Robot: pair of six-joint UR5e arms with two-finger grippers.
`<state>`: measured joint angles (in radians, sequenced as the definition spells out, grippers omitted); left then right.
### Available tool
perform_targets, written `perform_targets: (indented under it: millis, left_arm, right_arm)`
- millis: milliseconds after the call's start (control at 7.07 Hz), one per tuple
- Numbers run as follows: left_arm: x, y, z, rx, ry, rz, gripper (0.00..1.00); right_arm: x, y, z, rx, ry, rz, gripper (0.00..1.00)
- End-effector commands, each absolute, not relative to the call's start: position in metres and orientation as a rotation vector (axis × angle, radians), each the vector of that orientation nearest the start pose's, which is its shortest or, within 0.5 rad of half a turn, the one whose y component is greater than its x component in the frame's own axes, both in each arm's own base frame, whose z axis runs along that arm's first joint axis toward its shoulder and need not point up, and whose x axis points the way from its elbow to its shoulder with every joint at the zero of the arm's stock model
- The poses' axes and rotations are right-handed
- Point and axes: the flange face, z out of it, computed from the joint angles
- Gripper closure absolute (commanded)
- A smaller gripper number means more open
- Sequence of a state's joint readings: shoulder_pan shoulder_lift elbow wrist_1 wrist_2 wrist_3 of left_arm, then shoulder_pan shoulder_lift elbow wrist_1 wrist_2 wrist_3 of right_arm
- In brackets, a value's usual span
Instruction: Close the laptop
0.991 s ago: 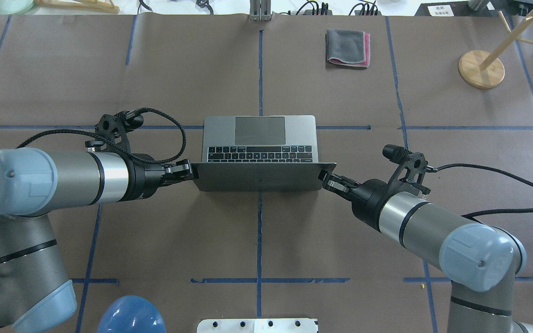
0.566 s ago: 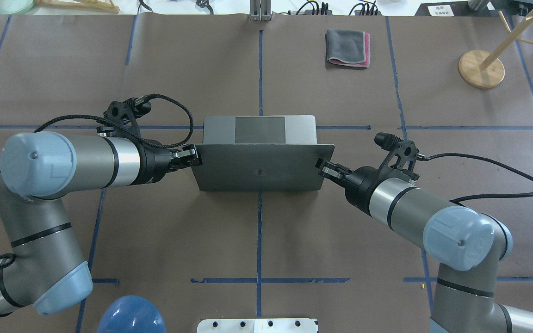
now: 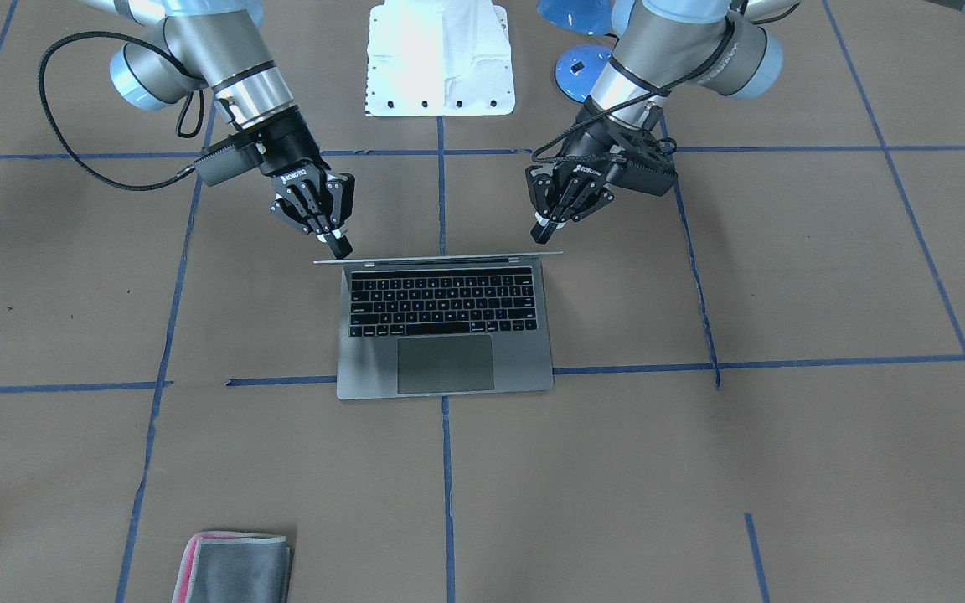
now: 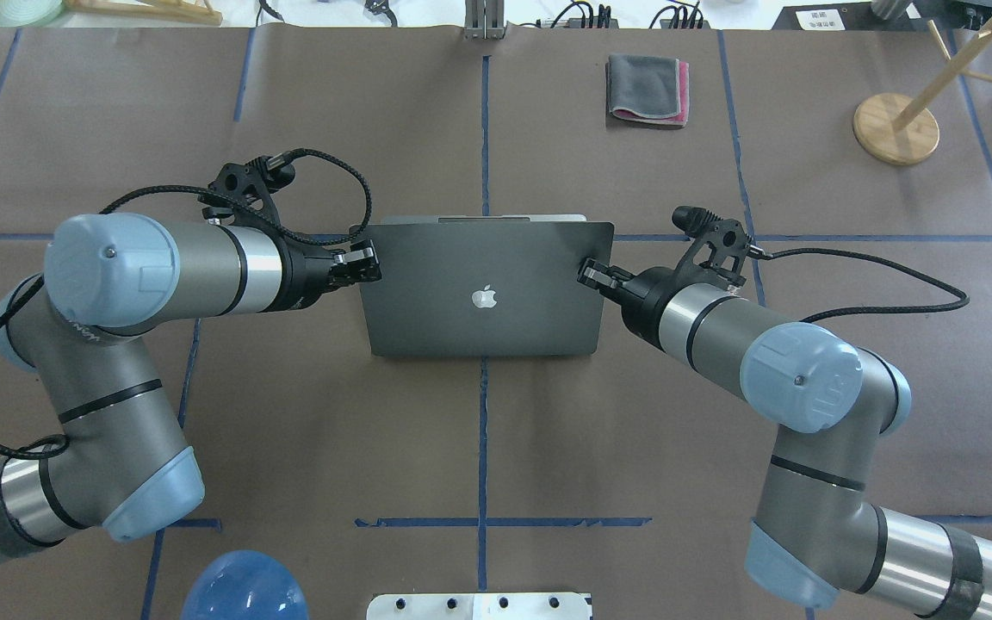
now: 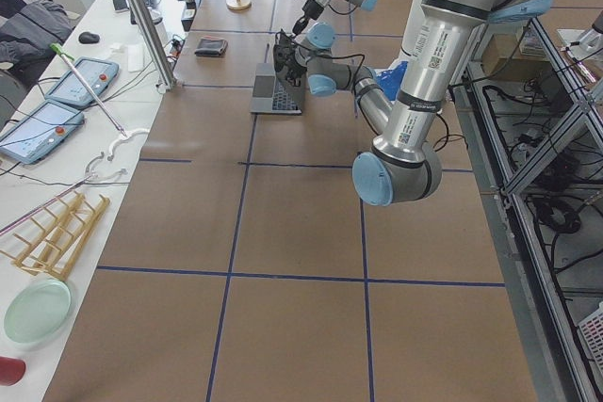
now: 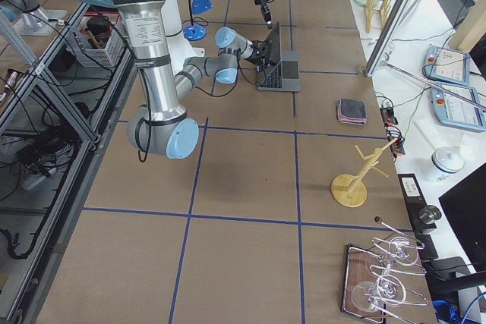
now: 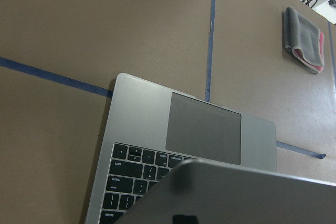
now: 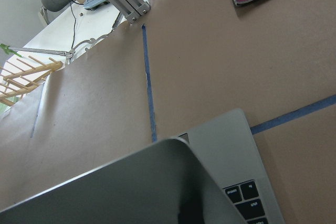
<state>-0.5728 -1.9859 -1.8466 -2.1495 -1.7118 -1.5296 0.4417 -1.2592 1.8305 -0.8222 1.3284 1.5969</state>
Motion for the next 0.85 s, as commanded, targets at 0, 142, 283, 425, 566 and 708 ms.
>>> perform_targets:
  millis: [0,142,283,425,566,708]
  left_arm:
    - [0.451,-0.441,0.246,0.270,1.218,-0.380,1.00]
    - [0.458,-0.454,0.247,0.274,1.205,-0.388,1.00]
    - [0.468,-0.463,0.254,0.270,1.182,-0.395,1.00]
    - [0.478,-0.472,0.259,0.265,1.163,-0.401,1.00]
    - [0.494,-0.483,0.272,0.254,1.128,-0.409,1.00]
    - [0.520,-0.498,0.286,0.236,1.081,-0.413,1.00]
  right_arm:
    - [-0.463,-0.417,0.286,0.466,-1.238,0.564,0.98]
    - [-0.478,-0.431,0.286,0.469,-1.224,0.572,0.98]
    - [-0.489,-0.445,0.290,0.472,-1.201,0.581,0.98]
    - [-0.497,-0.454,0.300,0.470,-1.173,0.587,0.98]
    - [-0.514,-0.464,0.308,0.466,-1.143,0.587,0.98]
    - [-0.531,-0.473,0.322,0.457,-1.102,0.587,0.98]
